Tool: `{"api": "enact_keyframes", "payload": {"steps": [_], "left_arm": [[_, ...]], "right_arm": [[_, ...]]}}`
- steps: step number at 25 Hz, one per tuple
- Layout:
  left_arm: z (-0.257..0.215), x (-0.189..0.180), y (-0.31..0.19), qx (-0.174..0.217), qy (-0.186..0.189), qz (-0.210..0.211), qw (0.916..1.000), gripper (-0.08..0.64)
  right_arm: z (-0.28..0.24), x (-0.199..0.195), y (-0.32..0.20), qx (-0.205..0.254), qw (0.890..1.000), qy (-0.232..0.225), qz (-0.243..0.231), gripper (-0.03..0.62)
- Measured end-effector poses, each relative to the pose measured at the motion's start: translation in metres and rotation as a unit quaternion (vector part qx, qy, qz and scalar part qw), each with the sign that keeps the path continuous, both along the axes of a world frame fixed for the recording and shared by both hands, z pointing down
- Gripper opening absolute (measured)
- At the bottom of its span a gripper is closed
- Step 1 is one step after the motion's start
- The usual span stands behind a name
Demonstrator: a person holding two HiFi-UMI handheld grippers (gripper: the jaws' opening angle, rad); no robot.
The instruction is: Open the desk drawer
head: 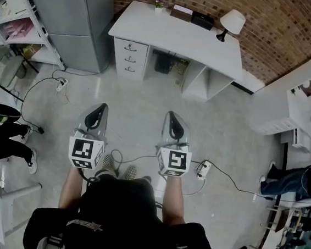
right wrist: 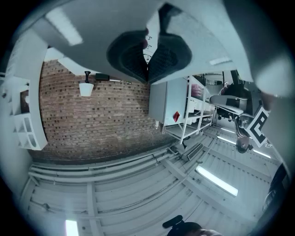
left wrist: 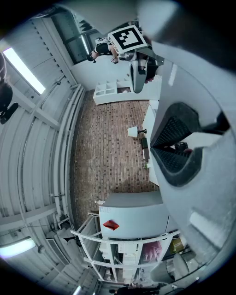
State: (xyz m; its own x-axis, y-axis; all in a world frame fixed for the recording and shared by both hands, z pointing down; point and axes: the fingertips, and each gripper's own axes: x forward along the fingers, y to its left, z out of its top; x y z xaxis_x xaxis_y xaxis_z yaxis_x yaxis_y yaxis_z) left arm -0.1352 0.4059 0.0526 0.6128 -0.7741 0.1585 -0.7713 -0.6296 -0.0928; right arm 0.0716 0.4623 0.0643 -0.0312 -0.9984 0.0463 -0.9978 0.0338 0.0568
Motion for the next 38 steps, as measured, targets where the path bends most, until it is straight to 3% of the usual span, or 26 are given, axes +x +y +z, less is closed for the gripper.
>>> {"api": "enact_keyframes", "payload": {"steps": [15,23,29,38], "left_arm": [[0.0,0.014,0.009,0.005,0.004,-0.006,1.0,0.011],[0.001,0.017,-0.017,0.004,0.001,-0.005,1.0,0.011],[0.01,0.011,-0.062,-0.001,0.003,-0.001,1.0,0.011],[0.02,-0.001,-0.173,-0.015,0.0,0.019,0.9997,0.011]], "right_arm": [[0.0,0.015,0.002,-0.002,1.0,0.009,0.006,0.003],[0.003,0.016,-0.023,0.0,1.0,0.003,0.008,0.003],[0.012,0.005,-0.064,-0.005,1.0,0.009,0.007,0.003],[0.018,-0.009,-0.165,-0.011,0.999,0.002,0.032,0.003]]}}
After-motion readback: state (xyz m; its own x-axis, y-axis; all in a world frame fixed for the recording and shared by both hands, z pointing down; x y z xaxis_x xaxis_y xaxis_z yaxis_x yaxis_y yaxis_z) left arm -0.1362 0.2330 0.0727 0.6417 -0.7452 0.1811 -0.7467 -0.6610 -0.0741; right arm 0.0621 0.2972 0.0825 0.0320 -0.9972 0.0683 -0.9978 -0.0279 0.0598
